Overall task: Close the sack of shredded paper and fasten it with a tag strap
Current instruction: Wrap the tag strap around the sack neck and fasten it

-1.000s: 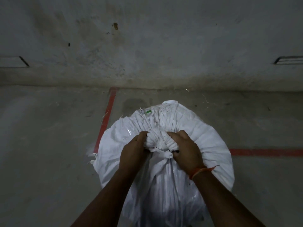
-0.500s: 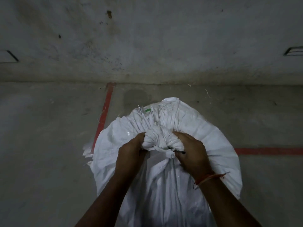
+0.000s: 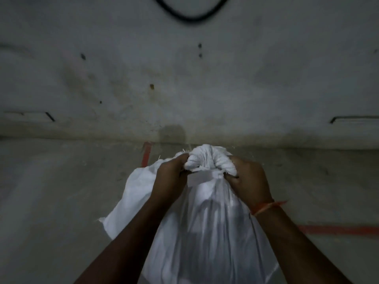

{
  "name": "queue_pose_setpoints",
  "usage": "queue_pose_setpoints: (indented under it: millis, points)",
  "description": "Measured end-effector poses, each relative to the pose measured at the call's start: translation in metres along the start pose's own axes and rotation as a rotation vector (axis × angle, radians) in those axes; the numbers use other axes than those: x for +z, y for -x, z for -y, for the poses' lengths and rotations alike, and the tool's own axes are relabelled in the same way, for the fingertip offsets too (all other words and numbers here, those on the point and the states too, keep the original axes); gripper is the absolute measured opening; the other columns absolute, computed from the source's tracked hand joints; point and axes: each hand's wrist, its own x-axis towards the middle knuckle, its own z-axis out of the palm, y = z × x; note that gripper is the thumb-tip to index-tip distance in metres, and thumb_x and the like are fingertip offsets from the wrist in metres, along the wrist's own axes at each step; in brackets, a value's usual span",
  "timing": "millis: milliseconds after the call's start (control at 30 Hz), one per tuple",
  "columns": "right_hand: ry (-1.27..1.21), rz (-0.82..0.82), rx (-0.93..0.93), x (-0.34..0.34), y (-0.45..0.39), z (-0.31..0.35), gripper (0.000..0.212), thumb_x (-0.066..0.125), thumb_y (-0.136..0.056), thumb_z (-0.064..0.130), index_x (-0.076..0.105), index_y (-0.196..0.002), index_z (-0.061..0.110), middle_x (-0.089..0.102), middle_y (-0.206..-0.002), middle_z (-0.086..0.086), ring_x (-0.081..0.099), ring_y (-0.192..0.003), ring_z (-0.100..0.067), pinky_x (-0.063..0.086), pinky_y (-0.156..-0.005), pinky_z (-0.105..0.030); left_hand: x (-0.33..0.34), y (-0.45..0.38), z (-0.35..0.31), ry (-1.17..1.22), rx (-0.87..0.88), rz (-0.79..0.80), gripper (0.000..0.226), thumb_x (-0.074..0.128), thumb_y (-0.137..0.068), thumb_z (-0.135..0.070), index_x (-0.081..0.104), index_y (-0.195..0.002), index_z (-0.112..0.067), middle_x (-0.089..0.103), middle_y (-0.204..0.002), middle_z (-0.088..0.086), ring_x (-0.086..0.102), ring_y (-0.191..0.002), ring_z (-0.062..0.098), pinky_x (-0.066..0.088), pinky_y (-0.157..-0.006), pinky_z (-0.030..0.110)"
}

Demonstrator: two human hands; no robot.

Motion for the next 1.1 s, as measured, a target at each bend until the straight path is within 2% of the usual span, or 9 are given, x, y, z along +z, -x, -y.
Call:
queue_pose_setpoints:
  millis: [67,233,300,400,533,600,867,1033,1100]
  points:
    - [-0.008,-0.016,0.001,-0.054,-0.039,0.022,0.046,0.054,-0.077,0.053,0.074,-0.084,0.012,0.077,-0.079,-0.010,0.072,-0.069,-0.029,0.033,-0.058,-0.020,-0.045,-0.031,-0.049,-0.073,0.026,-0.025,0.031,0.068,-0.081,0.002,0.057,-0.077,-0.028,0.073,-0.078,-0.004,0.057,-0.072,0.000,0.033,-0.062,0.003]
    - [-0.028,-0.033,-0.024,-0.192,-0.111,0.085,0.057,0.052,-0.075,0.067,0.075,-0.097,0.019,0.079,-0.092,-0.003,0.074,-0.085,-0.024,0.054,-0.071,-0.035,-0.160,-0.090,-0.176,-0.116,0.136,-0.022,0.015,0.065,-0.085,-0.010,0.071,-0.094,-0.020,0.078,-0.090,-0.003,0.070,-0.084,0.012,0.039,-0.062,0.011]
    - [-0.050,-0.080,-0.036,-0.242,-0.135,0.111,0.055,0.053,-0.074,0.068,0.075,-0.092,0.021,0.079,-0.088,-0.001,0.074,-0.082,-0.021,0.055,-0.070,-0.034,-0.201,-0.111,-0.221,-0.139,0.205,-0.034,0.013,0.060,-0.085,-0.020,0.071,-0.093,-0.018,0.078,-0.089,-0.002,0.071,-0.084,0.013,0.045,-0.065,0.024]
    - [-0.007,-0.135,-0.078,-0.303,-0.168,0.141,0.057,0.053,-0.072,0.072,0.072,-0.082,0.020,0.077,-0.081,-0.001,0.072,-0.076,-0.019,0.046,-0.063,-0.027,-0.244,-0.139,-0.270,-0.146,0.298,-0.083,0.006,0.062,-0.086,-0.015,0.068,-0.087,-0.016,0.076,-0.086,0.000,0.069,-0.078,0.017,0.038,-0.064,0.024]
    - [0.073,-0.201,-0.105,-0.362,-0.197,0.157,0.059,0.052,-0.069,0.076,0.070,-0.080,0.021,0.076,-0.079,0.001,0.068,-0.073,-0.013,0.038,-0.059,-0.020,-0.274,-0.169,-0.318,-0.203,0.412,-0.136,0.029,0.047,-0.080,-0.035,0.067,-0.088,-0.016,0.077,-0.088,0.006,0.070,-0.083,0.031,0.039,-0.064,0.028]
    - [0.101,-0.222,-0.098,-0.385,-0.204,0.154,0.063,0.051,-0.067,0.078,0.071,-0.083,0.021,0.077,-0.080,0.001,0.070,-0.075,-0.015,0.040,-0.062,-0.024,-0.278,-0.180,-0.341,-0.211,0.486,-0.155,0.041,0.037,-0.074,-0.040,0.066,-0.086,-0.013,0.076,-0.085,0.009,0.069,-0.081,0.035,0.041,-0.064,0.030]
    - [0.172,-0.252,-0.046,-0.459,-0.197,0.079,0.066,0.049,-0.068,0.076,0.073,-0.090,0.019,0.078,-0.087,-0.002,0.072,-0.083,-0.020,0.053,-0.069,-0.032,-0.214,-0.219,-0.419,-0.230,0.594,-0.144,0.043,0.036,-0.075,-0.041,0.065,-0.086,-0.012,0.075,-0.081,0.007,0.069,-0.074,0.031,0.050,-0.064,0.035]
    - [0.216,-0.231,-0.016,-0.512,-0.170,-0.001,0.063,0.046,-0.070,0.073,0.073,-0.092,0.020,0.078,-0.087,-0.002,0.073,-0.084,-0.021,0.055,-0.073,-0.036,-0.136,-0.226,-0.481,-0.256,0.594,-0.102,0.006,0.049,-0.078,-0.024,0.050,-0.073,-0.023,0.072,-0.073,0.005,0.067,-0.067,0.030,0.039,-0.058,0.029]
    - [0.238,-0.220,-0.033,-0.540,-0.156,-0.034,0.065,0.042,-0.071,0.072,0.072,-0.091,0.019,0.078,-0.087,-0.002,0.072,-0.084,-0.021,0.054,-0.073,-0.035,-0.102,-0.225,-0.511,-0.257,0.605,-0.118,0.008,0.050,-0.079,-0.024,0.047,-0.072,-0.027,0.071,-0.071,0.003,0.066,-0.065,0.028,0.036,-0.058,0.027]
